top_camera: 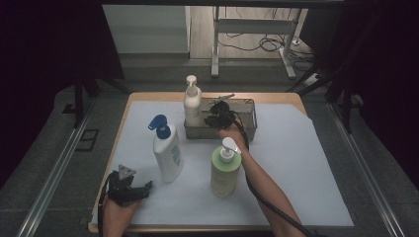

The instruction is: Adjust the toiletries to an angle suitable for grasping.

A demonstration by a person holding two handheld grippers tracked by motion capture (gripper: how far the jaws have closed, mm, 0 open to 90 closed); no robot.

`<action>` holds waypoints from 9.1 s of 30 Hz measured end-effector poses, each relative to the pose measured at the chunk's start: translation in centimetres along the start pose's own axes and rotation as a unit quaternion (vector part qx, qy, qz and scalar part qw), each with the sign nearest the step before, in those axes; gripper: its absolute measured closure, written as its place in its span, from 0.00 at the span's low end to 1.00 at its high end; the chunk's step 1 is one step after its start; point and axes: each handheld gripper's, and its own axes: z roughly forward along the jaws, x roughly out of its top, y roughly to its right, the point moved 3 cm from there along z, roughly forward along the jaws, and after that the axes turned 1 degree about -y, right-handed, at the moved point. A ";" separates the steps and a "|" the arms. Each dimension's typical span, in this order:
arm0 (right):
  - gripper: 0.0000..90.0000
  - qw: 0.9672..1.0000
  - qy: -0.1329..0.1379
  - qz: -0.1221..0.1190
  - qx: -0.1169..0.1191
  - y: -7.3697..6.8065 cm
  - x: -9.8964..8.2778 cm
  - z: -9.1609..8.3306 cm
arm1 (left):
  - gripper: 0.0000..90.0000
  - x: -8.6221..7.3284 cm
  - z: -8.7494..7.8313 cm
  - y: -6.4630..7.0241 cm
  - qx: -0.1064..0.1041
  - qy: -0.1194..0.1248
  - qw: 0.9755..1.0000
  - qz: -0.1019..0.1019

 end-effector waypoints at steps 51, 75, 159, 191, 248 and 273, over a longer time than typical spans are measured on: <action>0.38 0.999 0.034 -0.027 0.020 1.4 -5.1 -8.8 | 0.13 0.0 0.0 0.0 0.001 0.001 1.000 0.000; 0.30 0.999 0.026 -0.043 0.013 1.0 -9.7 -11.6 | 0.14 0.0 0.0 0.0 0.001 0.000 1.000 0.000; 0.04 0.986 0.056 -0.113 0.112 -8.4 -13.0 -16.1 | 0.14 0.0 0.0 0.0 0.001 -0.001 1.000 0.001; 0.14 0.990 0.056 -0.106 0.077 -8.4 -11.3 -15.4 | 0.13 0.0 0.0 0.0 0.001 -0.001 1.000 0.000; 0.14 0.993 0.081 -0.083 0.012 -4.3 -0.7 -15.7 | 0.13 0.0 0.0 0.0 0.000 -0.001 1.000 0.000; 0.14 0.994 0.086 -0.068 -0.020 -2.5 3.0 -13.4 | 0.13 0.0 0.0 0.0 0.000 -0.001 1.000 0.000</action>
